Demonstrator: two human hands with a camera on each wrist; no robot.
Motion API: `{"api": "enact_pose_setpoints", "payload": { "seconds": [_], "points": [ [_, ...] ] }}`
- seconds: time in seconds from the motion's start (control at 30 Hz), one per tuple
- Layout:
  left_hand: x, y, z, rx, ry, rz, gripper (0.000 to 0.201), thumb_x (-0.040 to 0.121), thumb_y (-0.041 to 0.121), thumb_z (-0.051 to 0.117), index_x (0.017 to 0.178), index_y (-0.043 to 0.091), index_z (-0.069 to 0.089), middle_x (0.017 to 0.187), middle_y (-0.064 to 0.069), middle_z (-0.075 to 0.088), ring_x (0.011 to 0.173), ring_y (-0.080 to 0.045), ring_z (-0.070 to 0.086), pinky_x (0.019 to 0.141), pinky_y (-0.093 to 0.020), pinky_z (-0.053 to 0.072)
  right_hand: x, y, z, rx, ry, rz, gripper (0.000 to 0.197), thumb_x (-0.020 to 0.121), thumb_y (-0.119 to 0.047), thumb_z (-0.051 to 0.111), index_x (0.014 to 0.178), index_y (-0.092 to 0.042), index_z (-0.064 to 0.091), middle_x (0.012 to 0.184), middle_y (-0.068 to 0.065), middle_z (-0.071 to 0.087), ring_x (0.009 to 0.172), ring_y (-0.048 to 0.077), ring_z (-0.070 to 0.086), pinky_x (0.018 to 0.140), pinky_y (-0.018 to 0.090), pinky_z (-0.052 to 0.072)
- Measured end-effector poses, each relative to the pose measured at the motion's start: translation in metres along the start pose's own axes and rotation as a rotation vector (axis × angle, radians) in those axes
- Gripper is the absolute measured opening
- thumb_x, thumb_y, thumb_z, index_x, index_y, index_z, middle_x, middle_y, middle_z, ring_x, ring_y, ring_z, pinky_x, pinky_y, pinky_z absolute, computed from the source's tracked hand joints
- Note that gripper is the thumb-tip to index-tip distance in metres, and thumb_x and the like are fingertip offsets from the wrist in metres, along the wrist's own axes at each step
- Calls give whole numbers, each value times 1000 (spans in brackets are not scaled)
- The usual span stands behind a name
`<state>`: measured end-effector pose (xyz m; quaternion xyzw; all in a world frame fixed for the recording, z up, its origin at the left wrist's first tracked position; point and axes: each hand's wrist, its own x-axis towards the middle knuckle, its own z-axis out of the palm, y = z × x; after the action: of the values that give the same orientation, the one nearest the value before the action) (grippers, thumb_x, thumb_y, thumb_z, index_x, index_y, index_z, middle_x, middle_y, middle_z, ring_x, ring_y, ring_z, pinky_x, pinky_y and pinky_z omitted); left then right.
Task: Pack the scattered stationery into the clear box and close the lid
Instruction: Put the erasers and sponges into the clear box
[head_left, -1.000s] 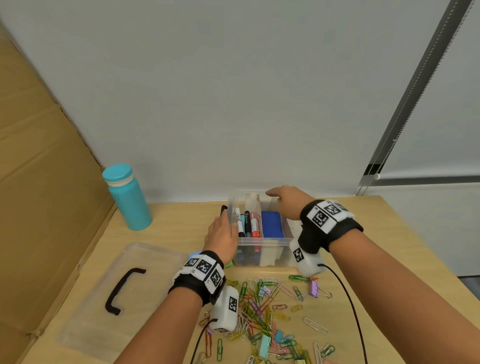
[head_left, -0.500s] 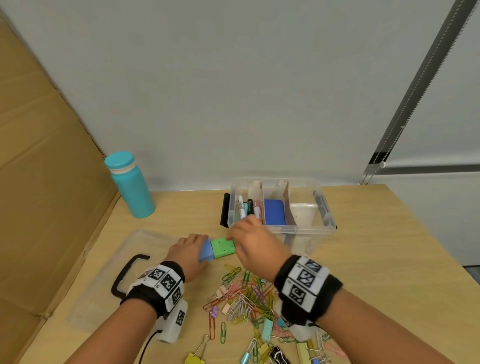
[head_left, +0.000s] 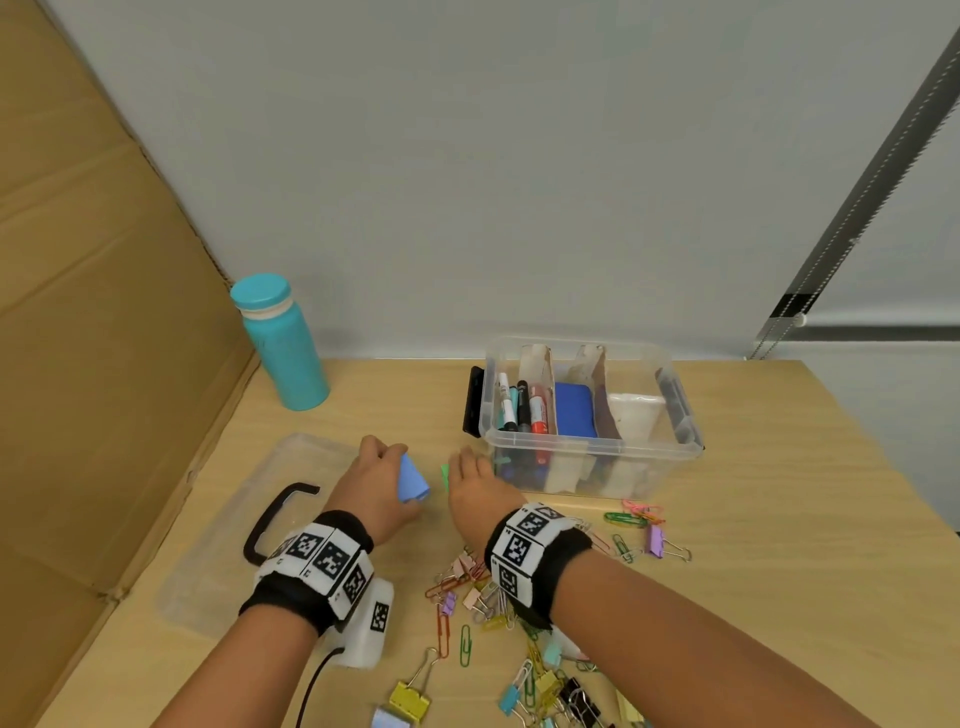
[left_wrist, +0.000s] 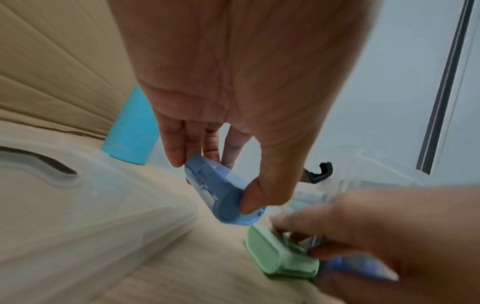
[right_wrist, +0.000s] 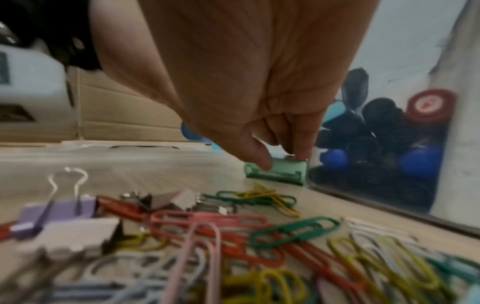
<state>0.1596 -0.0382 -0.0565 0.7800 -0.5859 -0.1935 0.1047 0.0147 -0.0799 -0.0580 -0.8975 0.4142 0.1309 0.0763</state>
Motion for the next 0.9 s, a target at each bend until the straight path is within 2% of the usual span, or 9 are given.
{"api": "enact_pose_setpoints", "payload": {
  "seconds": [0.1,0.2,0.3,0.43,0.5,0.6,0.67,0.8,0.9],
  "points": [
    [-9,-4,-7,-60,61,-3,72,81,28,66,142,12,32,130,-7,30,112,-27,50,98,-35,45,5,1,7,-56,43,2,50,96,0,31,144,9,19,149,32,21,135,41,26,99,44,42],
    [-15,-4,-9,-129,97,4,69,81,26,66,140,12,33,127,-6,30,110,-27,51,95,-36,47,3,4,4,-88,95,-67,38,95,-3,32,132,5,37,133,26,40,123,38,38,93,41,43],
    [-17,-2,-9,-197,139,21,68,80,23,68,138,12,35,125,-6,29,109,-26,50,94,-35,47,-2,10,0,-46,63,-111,39,92,-3,42,131,-2,37,132,21,38,121,36,38,90,43,44],
    [-19,-1,-7,-273,149,20,69,80,20,69,139,13,34,131,-7,31,113,-23,48,95,-30,44,-24,15,-10,84,64,-190,54,80,-10,64,128,-10,38,128,15,33,116,32,39,79,40,48],
    [-18,-4,-4,-303,155,12,70,80,20,68,139,13,32,131,-8,38,112,-22,49,93,-29,43,-40,19,-21,138,172,-293,52,80,-15,63,128,-9,43,125,12,34,114,29,39,78,36,49],
    [-15,-4,-3,-339,166,0,71,80,22,68,140,14,32,130,-9,46,115,-21,49,90,-27,41,-67,39,-56,264,396,-396,44,86,-23,58,128,-12,50,124,6,39,114,19,40,92,29,48],
    [-12,-2,-3,-346,173,-2,71,80,21,68,141,14,32,131,-9,46,117,-22,48,91,-27,42,-79,59,-85,337,529,-351,41,88,-31,57,126,-16,53,124,1,41,110,13,44,94,23,46],
    [-9,2,-6,-313,245,28,71,79,23,68,140,16,33,131,-7,47,119,-23,46,98,-37,43,-83,112,-127,400,693,-91,32,87,-38,62,112,-18,57,107,-4,50,85,8,51,77,18,44],
    [-9,6,-8,-299,269,55,69,80,23,67,140,18,33,131,-5,46,120,-24,43,99,-37,41,-64,146,-137,335,600,101,31,84,-41,66,102,-17,59,98,-1,56,84,16,55,73,24,44]
  ]
}}
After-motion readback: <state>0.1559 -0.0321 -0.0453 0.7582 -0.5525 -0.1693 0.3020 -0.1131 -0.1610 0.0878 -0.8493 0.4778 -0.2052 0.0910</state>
